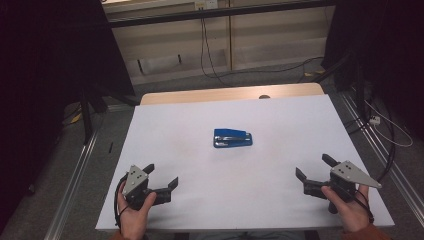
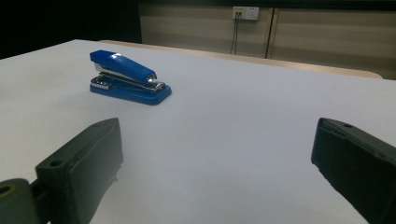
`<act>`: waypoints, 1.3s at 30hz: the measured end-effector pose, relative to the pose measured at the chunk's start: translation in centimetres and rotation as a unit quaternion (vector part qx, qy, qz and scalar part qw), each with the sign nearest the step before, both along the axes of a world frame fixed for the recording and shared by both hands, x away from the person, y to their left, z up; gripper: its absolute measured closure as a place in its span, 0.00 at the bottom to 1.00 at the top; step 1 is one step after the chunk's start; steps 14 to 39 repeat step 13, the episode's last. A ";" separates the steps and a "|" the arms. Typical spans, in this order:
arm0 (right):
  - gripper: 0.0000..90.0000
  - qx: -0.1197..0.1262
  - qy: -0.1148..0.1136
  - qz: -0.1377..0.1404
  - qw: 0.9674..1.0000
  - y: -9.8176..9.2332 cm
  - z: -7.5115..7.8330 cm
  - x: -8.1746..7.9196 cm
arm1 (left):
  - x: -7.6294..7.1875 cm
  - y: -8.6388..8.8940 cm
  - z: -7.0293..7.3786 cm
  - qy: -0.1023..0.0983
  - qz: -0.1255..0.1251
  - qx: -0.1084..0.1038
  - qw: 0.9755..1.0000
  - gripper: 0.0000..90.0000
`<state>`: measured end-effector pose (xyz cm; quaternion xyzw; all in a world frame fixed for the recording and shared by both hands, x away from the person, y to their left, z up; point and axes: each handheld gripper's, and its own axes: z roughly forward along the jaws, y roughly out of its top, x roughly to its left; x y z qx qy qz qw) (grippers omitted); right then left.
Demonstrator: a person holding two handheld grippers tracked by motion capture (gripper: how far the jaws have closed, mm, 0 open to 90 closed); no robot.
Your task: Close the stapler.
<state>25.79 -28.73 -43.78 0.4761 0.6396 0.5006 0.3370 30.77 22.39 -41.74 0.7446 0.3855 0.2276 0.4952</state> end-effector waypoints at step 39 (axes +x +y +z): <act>0.02 0.000 0.003 0.014 1.000 0.5 -0.1 0.4 | 0.2 -0.4 0.0 0.000 0.002 0.009 1.000 0.05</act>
